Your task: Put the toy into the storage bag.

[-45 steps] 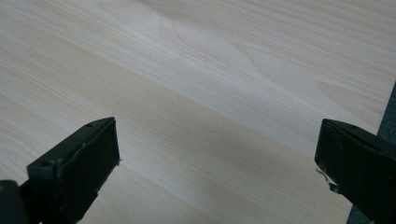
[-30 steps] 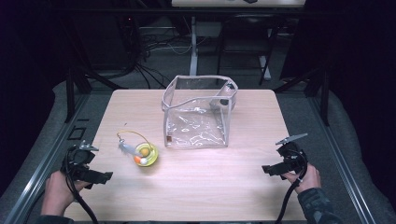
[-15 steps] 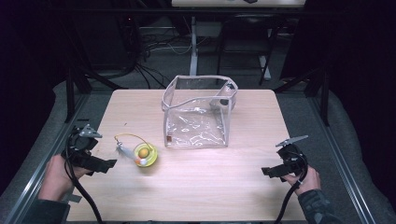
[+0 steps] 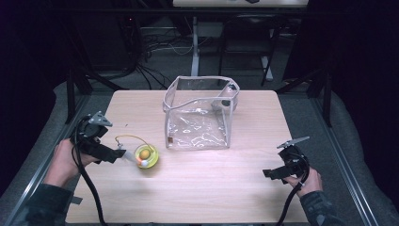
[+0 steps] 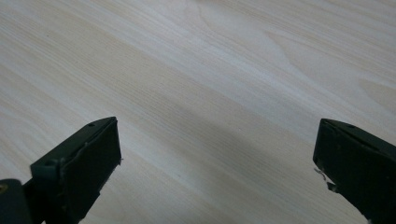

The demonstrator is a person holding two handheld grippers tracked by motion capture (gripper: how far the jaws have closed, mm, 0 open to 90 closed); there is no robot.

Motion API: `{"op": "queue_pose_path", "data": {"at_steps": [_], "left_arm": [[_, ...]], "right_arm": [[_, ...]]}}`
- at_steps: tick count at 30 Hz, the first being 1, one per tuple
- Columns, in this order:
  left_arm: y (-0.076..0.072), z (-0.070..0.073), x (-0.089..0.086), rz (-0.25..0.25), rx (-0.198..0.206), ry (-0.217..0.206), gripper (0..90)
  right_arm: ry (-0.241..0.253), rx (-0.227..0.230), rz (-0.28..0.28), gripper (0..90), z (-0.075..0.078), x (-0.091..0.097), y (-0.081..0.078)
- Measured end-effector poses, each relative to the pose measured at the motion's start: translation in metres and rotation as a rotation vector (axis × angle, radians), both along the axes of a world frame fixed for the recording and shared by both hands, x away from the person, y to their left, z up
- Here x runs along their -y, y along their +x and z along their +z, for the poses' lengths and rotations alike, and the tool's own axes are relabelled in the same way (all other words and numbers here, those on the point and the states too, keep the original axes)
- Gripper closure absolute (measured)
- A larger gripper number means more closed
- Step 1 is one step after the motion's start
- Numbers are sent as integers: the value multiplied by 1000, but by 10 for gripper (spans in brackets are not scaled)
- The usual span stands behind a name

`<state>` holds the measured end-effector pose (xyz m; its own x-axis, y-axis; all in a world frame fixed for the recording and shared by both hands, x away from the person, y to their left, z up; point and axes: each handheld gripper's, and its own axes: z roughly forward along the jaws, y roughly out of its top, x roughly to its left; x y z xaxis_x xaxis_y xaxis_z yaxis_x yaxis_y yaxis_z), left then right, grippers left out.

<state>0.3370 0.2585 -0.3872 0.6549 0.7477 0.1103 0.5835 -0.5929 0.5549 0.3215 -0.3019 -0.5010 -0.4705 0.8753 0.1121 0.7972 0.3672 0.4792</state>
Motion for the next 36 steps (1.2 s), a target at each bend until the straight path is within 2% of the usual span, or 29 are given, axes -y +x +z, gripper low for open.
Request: {"op": "queue_pose_path", "data": {"at_steps": [6,8,10,14,18,22,28,29,36], "left_arm": [[13,6,15,-45,-3,48,4],[17,8,20,-60,-9,55,8],[21,11,23,-75,-12,42,13],[24,13,31,-102,-11,56,61],[24,15,38,-128,-5,75,162],[24,17,43,-146,-9,94,400],[24,16,47,-172,-22,107,533],[24,16,48,-178,-30,119,533],[24,13,52,-187,-22,137,660]], "right_arm": [[0,-10,7,4,-1,0,1],[1,-10,7,5,-1,0,1],[6,-11,7,5,-2,0,1],[6,-16,8,8,-2,0,1],[8,-18,10,9,-3,1,1],[4,-27,10,14,-4,0,1],[-2,-23,15,22,-4,0,1],[-3,-22,15,22,-3,0,2],[-6,-48,22,33,-4,0,2]]}}
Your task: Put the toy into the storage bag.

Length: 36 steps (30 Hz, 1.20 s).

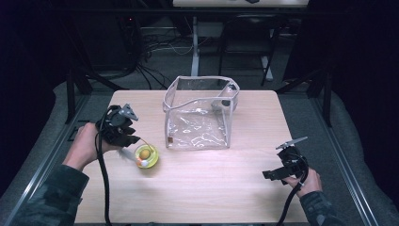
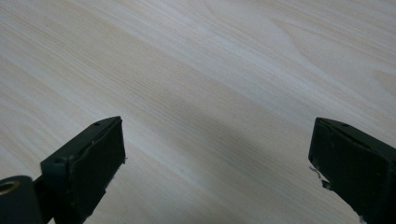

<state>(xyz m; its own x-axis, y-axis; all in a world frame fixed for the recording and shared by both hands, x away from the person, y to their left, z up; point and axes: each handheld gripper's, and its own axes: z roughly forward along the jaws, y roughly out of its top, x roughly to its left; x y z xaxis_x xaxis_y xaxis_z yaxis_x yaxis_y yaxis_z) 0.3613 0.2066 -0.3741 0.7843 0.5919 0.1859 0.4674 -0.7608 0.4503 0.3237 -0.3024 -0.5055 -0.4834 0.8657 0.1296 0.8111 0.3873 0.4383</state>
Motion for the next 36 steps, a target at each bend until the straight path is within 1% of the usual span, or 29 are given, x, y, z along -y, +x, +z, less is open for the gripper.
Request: {"op": "queue_pose_path", "data": {"at_steps": [4,6,9,13,17,22,23,27,31,32,33,36], "left_arm": [[1,-2,1,-4,-5,8,723],[1,-4,1,-9,-9,16,735],[2,-6,2,-6,-15,17,747],[3,-8,3,-8,-14,17,778],[4,-10,4,-15,-18,26,820],[6,-10,4,-24,-22,29,873],[7,-10,4,-26,-24,33,874],[10,-9,3,-34,-34,24,876],[12,-6,2,-34,-45,31,878],[12,-6,2,-35,-48,37,878],[12,-5,2,-35,-49,37,878],[14,-3,1,-27,-56,39,879]], "right_arm": [[4,1,-3,42,0,0,0],[5,-1,-4,45,-1,0,0],[5,3,-7,50,-1,0,0],[5,-6,0,52,-2,0,0],[-1,-7,1,56,-2,1,0],[7,-8,0,60,-2,0,0],[-1,-9,3,62,-2,1,0],[1,-10,2,63,-2,1,1],[-2,-15,2,63,-2,1,1],[8,-11,-4,62,-2,1,1],[6,-6,-10,62,-2,1,0],[8,-1,-7,61,-2,2,1]]}}
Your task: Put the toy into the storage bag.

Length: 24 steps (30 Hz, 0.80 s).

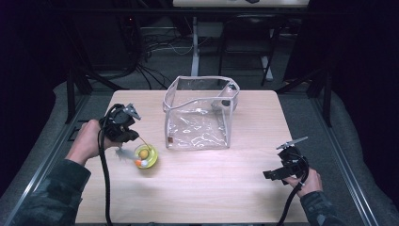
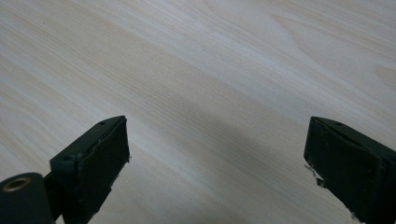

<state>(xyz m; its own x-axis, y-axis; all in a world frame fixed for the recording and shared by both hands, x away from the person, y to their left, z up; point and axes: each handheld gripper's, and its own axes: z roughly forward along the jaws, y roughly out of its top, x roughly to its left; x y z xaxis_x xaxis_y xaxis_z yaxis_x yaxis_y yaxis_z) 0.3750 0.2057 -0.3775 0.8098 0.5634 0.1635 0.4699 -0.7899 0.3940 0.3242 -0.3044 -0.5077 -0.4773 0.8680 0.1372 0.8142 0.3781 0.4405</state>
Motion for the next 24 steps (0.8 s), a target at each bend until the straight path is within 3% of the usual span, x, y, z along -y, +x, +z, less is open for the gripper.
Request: {"op": "queue_pose_path", "data": {"at_steps": [6,24], "left_arm": [[2,8,-2,18,7,-16,880],[10,38,-8,64,37,12,879]], "right_arm": [[-2,-2,-2,61,0,0,0],[0,-3,-6,62,-1,0,0]]}}
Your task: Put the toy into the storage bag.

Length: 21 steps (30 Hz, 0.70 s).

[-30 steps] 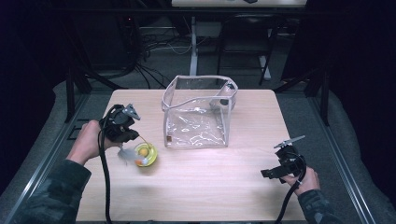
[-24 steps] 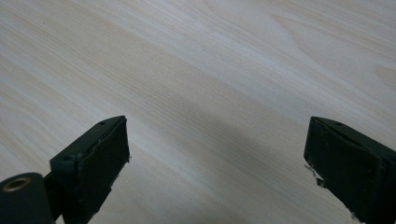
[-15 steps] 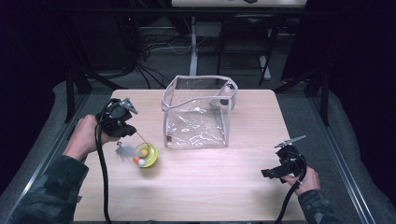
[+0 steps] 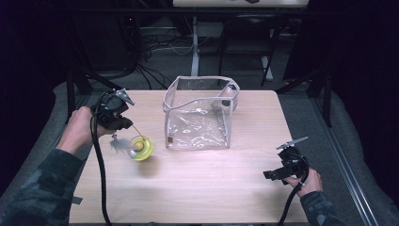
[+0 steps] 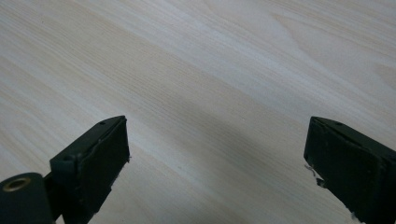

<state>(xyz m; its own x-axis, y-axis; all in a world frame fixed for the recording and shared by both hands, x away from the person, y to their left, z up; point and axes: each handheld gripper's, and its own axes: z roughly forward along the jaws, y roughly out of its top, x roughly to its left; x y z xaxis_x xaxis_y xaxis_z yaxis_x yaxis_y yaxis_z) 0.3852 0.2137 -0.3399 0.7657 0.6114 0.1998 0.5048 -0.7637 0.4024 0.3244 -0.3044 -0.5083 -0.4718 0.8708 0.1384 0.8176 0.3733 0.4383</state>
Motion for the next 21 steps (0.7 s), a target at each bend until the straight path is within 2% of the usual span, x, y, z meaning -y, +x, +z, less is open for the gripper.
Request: {"op": "queue_pose_path", "data": {"at_steps": [21], "left_arm": [[13,33,-7,52,37,38,879]], "right_arm": [[-10,-2,-3,62,0,0,0]]}}
